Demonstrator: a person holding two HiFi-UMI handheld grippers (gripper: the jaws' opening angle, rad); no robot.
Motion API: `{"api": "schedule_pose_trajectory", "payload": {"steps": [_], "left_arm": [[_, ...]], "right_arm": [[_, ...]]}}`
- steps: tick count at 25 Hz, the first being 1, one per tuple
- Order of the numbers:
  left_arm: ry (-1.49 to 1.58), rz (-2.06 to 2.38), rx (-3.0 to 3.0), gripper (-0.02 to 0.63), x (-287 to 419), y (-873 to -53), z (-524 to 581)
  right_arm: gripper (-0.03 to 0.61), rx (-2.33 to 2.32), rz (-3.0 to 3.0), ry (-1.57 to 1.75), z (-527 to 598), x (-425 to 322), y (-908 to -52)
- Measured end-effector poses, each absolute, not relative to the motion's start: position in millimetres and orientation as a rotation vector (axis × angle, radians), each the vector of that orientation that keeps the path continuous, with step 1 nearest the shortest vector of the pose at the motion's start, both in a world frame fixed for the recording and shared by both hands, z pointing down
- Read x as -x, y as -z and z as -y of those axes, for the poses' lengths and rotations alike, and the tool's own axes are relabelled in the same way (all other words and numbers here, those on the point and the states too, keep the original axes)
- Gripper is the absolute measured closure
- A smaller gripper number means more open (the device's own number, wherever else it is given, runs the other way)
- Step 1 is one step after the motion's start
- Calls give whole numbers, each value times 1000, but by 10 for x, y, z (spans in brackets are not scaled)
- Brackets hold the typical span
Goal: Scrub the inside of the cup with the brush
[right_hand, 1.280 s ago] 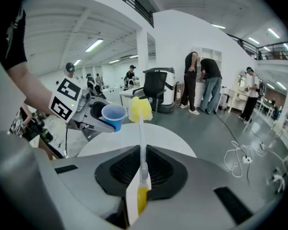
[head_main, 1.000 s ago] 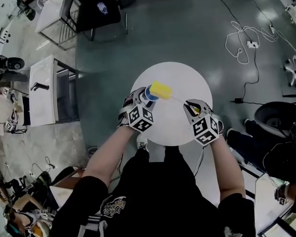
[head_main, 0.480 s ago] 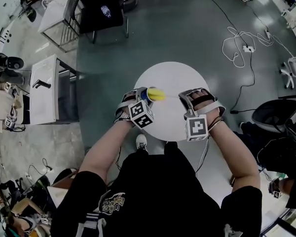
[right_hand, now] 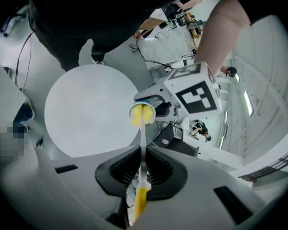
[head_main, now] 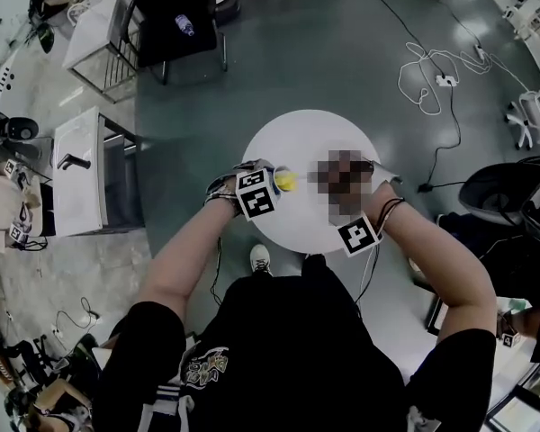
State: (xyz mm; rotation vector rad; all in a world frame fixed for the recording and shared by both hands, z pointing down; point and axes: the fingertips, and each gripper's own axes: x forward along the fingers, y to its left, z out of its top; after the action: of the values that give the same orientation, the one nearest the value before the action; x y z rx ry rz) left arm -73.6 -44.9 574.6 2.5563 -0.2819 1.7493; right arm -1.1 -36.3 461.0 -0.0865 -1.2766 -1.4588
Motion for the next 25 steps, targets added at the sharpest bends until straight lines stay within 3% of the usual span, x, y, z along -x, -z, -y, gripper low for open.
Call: {"api": "schedule_pose_trajectory", "payload": {"steps": [4, 13, 25], "left_arm": [[-1730, 54, -2497, 354, 787, -5758, 326], [-1781, 129, -2580, 354, 776, -5685, 473], [-2006, 505, -2866, 356, 779, -5437, 874]], "right_arm": [[533, 128, 1266, 1519, 330, 121, -4595], [534, 93, 1334, 1395, 481, 66, -4592], [534, -168, 1738, 611, 654, -143, -4746]]}}
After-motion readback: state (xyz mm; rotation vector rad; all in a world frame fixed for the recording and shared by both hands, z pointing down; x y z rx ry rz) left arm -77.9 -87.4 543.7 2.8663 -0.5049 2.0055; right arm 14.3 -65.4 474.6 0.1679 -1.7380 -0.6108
